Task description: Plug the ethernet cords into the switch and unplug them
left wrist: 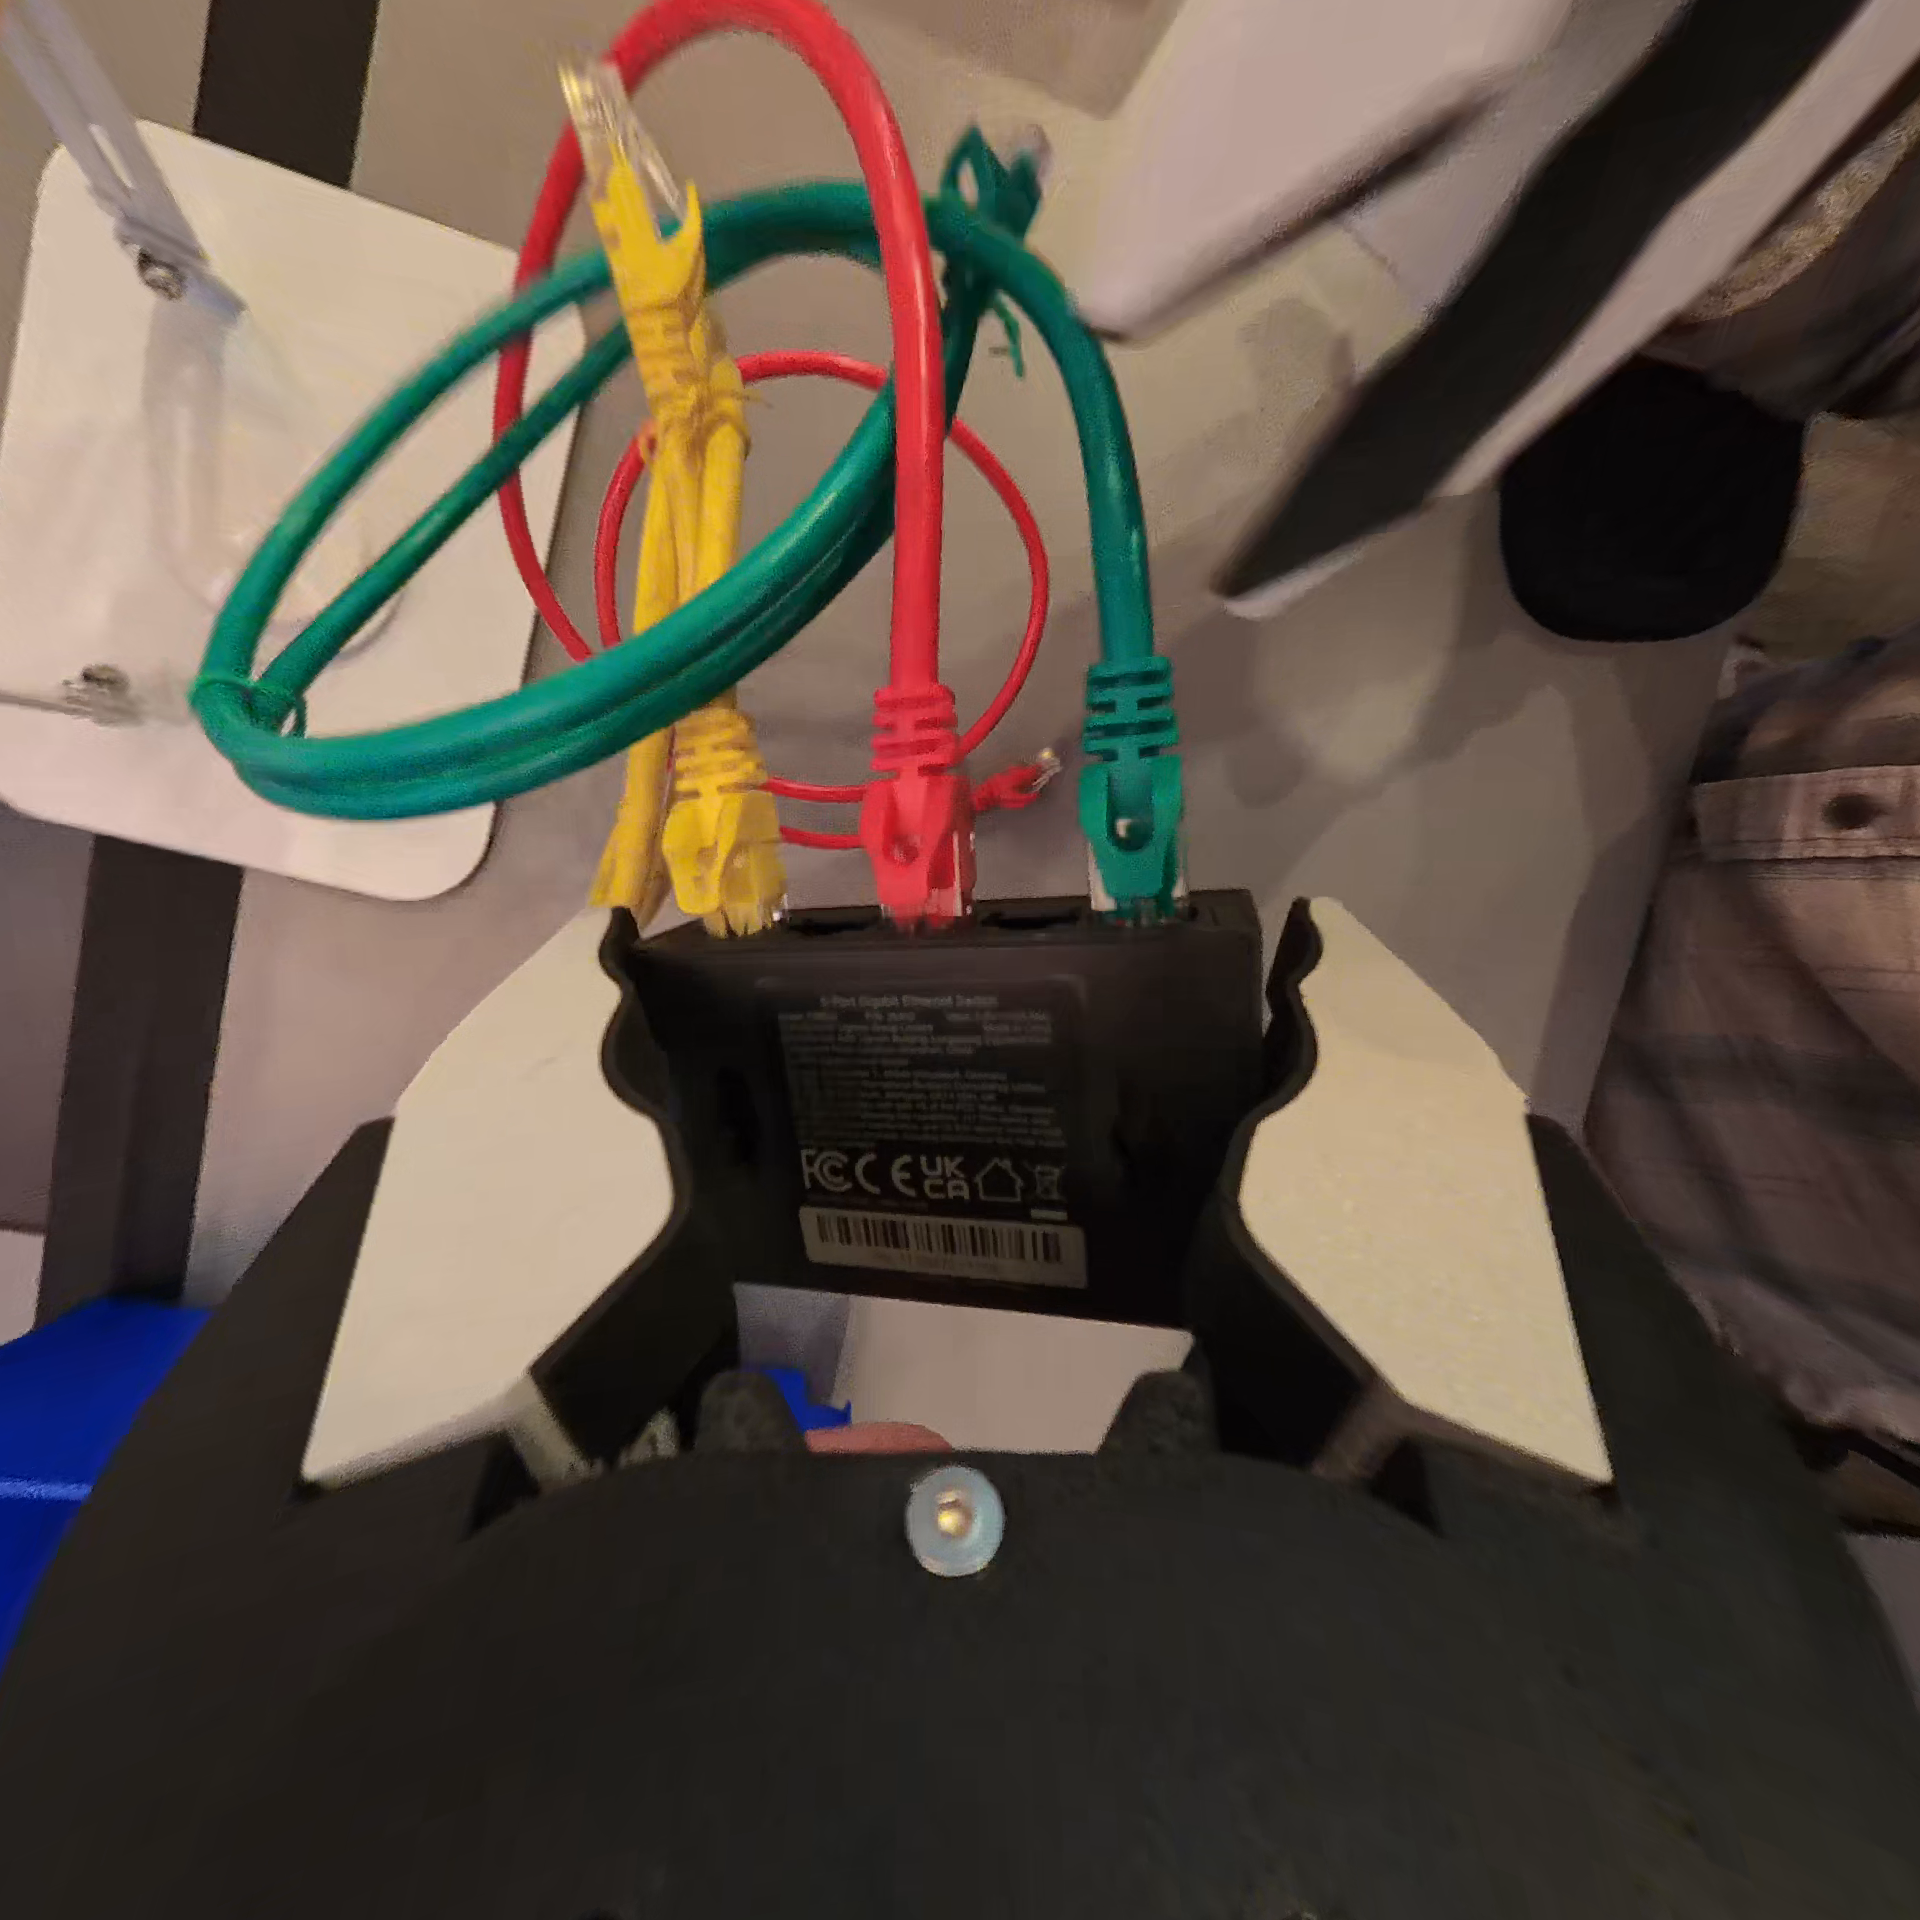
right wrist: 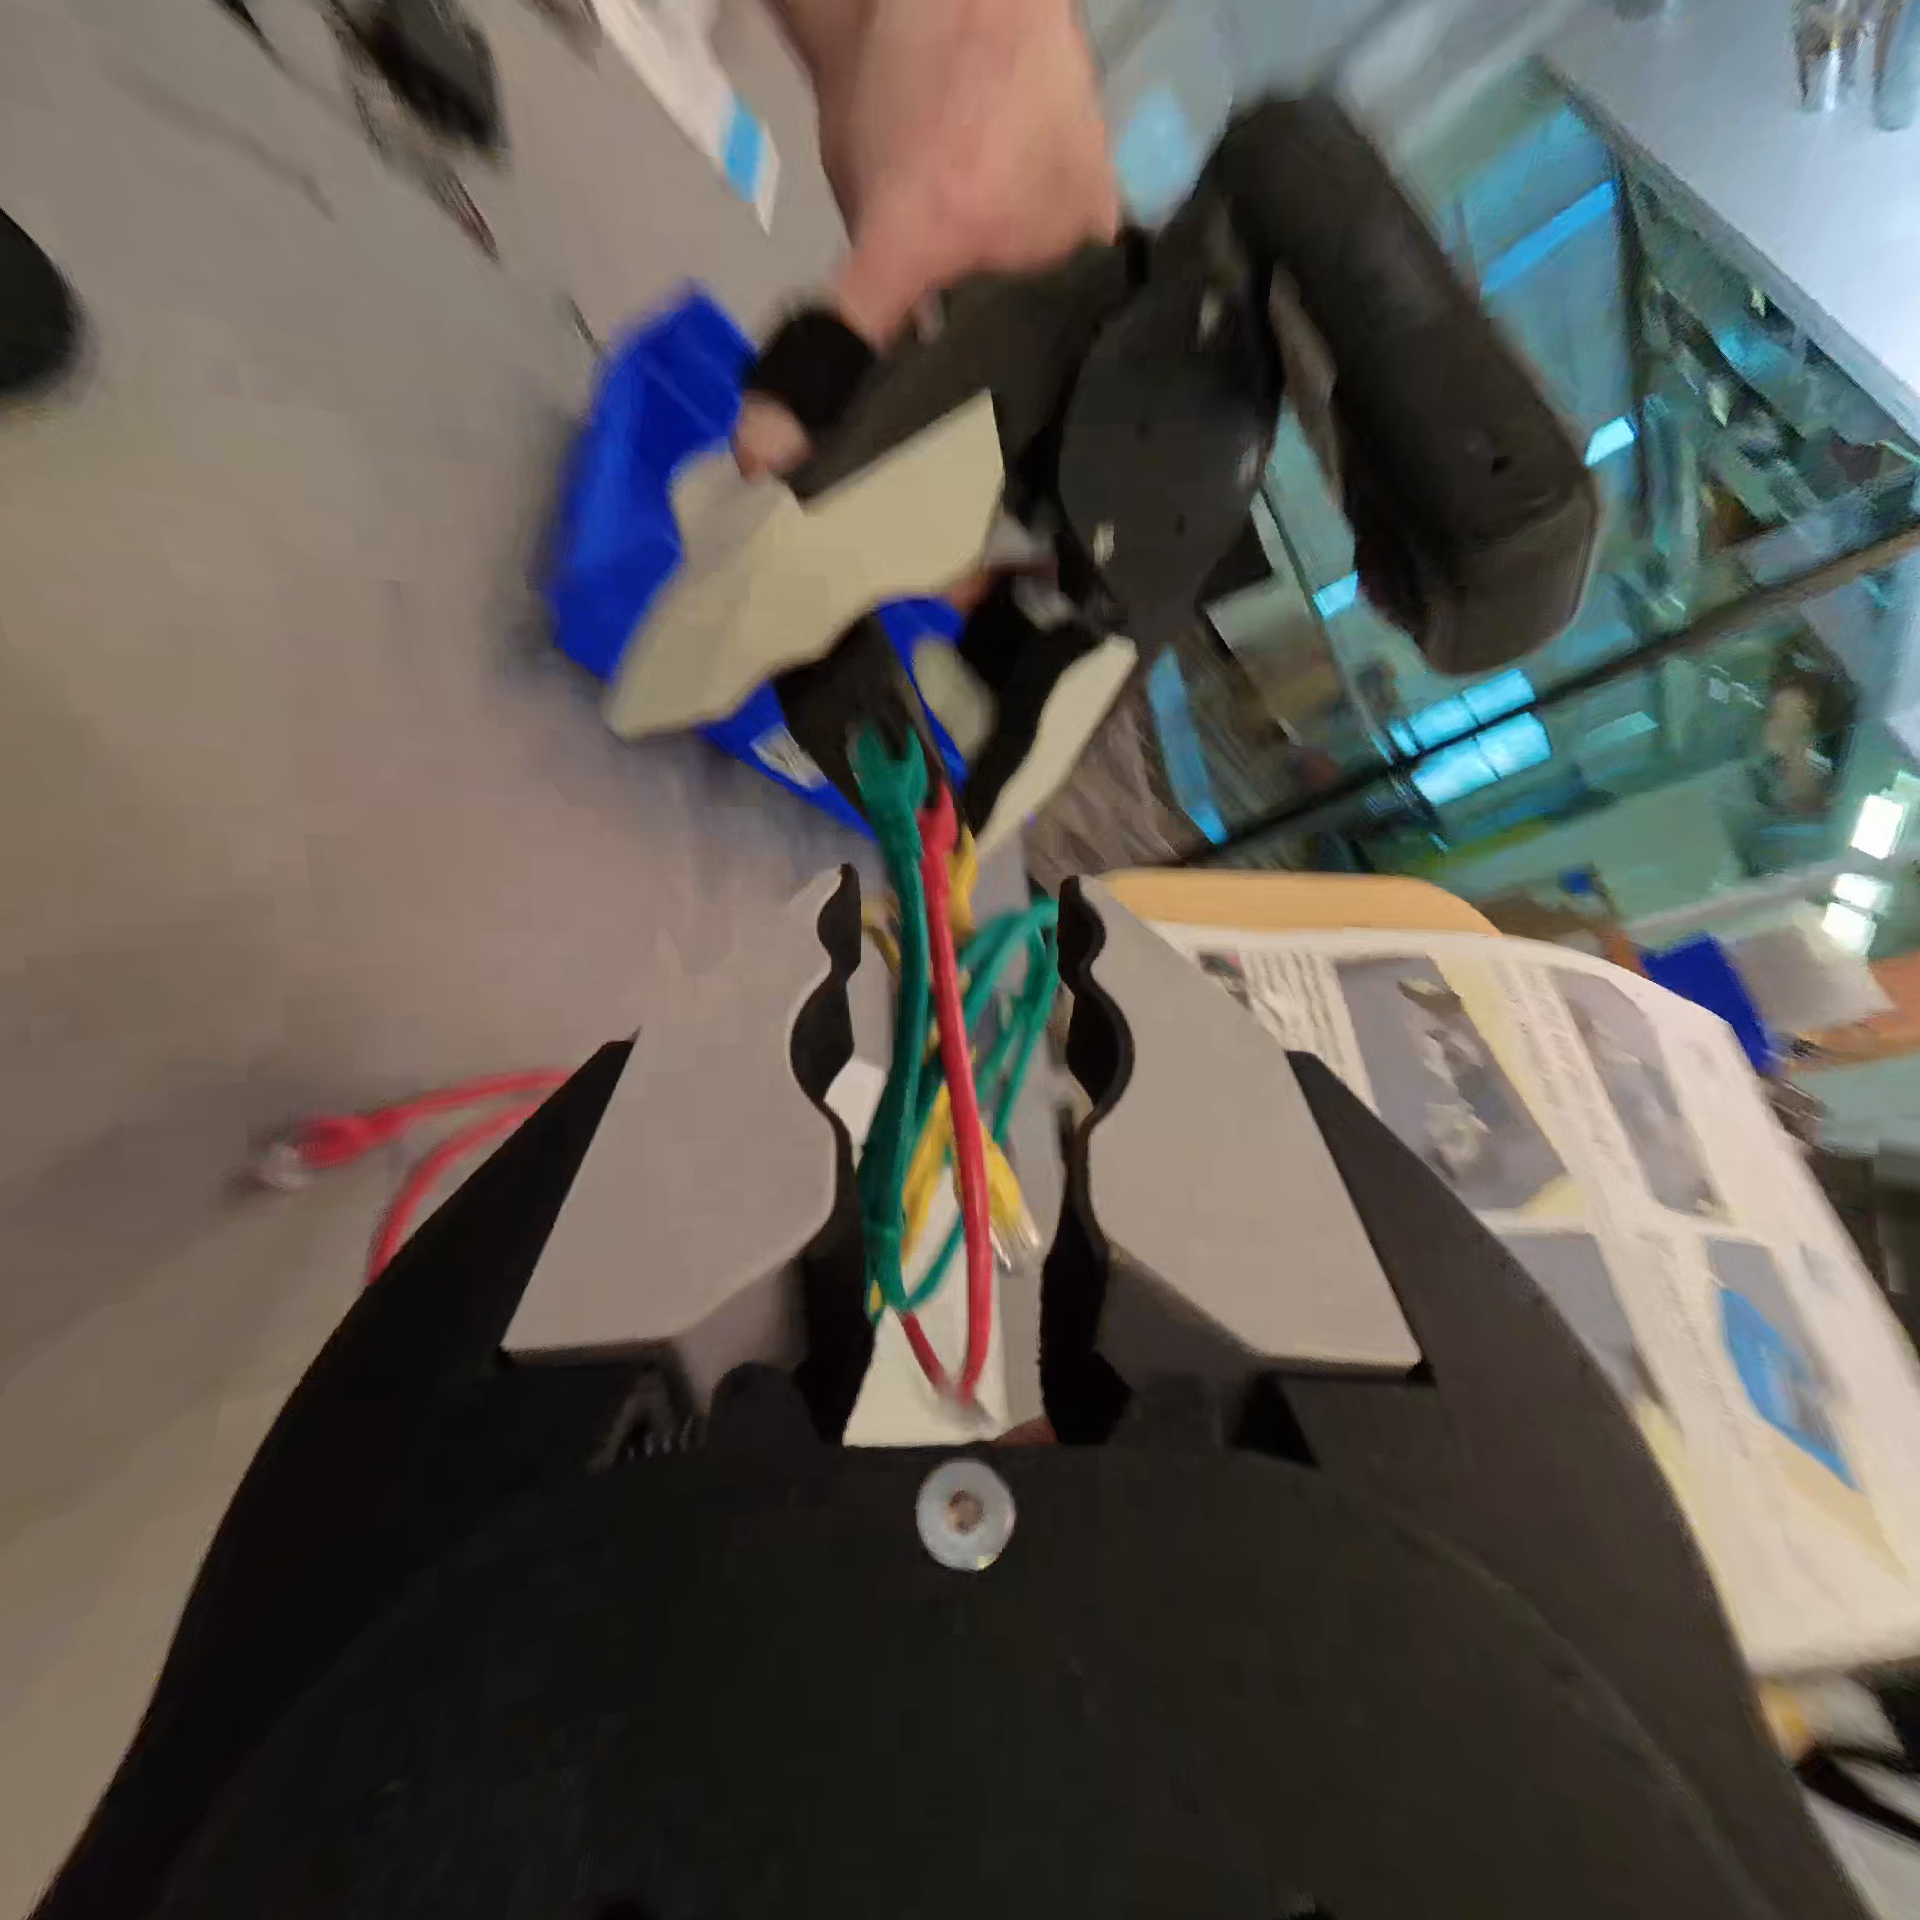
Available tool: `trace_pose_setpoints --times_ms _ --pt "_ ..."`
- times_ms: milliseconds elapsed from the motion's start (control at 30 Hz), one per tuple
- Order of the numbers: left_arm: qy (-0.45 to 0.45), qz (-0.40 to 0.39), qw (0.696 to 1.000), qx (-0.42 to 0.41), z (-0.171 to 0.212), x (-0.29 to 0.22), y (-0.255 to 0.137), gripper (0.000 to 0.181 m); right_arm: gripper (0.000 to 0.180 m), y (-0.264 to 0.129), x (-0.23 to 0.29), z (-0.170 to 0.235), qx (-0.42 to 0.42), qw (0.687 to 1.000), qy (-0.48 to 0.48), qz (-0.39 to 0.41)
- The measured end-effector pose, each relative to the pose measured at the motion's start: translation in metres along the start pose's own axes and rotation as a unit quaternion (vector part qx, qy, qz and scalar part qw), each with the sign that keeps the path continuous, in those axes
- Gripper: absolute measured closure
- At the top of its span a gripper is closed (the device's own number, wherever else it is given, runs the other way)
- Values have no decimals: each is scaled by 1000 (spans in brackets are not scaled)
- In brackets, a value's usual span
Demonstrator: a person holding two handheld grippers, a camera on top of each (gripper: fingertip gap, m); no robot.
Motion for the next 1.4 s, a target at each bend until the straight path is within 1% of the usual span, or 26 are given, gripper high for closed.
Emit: trace_pose_setpoints --times_ms 33,67,167,200,267,300,400,533,567,700,833,900,1000,1067,1167,1200,1267,1400 --pt "5 11 1000 -3 1 2 0 68 143 -4 1 -5 -31 999 17 -18" --pt "14 23 1000 -5 1 2 1 68 143 -6 1 -6 -32 999 17 -26" --pt "25 39 999 -4 3 3 10 68 146 -1 8 2 15 998 3 -53" --pt "25 34 999 3 5 4 14 68 146 2 11 6 22 998 -6 -55" --pt "30 31 999 11 6 4 21 68 146 9 16 16 63 996 -31 -60" --pt "31 22 999 13 6 5 23 68 145 11 18 16 66 995 -40 -62" --pt "43 9 999 30 7 4 27 68 139 17 24 8 60 994 -53 -69" --pt "64 -4 998 30 3 2 25 68 141 20 25 1 26 996 -40 -72" --pt "68 -1 997 29 2 2 23 68 142 19 24 -1 2 997 -20 -76" --pt "96 16 995 6 -5 -3 13 68 147 5 11 -4 -73 995 41 -62" --pt "117 34 992 -25 -9 -3 5 68 146 -19 -4 -9 -128 988 78 -48" --pt "129 16 991 -29 -11 1 2 68 146 -34 -12 -10 -147 983 103 -49" --pt "144 -16 989 -41 -17 3 -1 69 145 -53 -22 -2 -135 982 128 -41" --pt "178 -54 982 -25 -20 2 0 69 144 -64 -26 4 -129 980 144 -40" --pt "216 -89 972 -1 -28 -3 9 69 144 -76 -30 7 -128 981 144 -31" --pt "224 -86 971 -1 -32 -7 13 69 144 -80 -31 6 -127 981 141 -28" --pt "223 -74 971 -35 -40 -10 20 69 144 -85 -31 3 -122 983 134 -24" --pt "228 -59 971 -51 -39 -19 42 69 141 -91 -31 -5 -116 986 118 -23"
Point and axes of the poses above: each gripper's, where its closed fingertips meet, y out along the fingers, z out of its underside, x = y × z across the jaws, the point moved 7 cm from there along -y, back along the fingers, and after that the axes turned 7 degrees about -x, right-handed, at the moved point
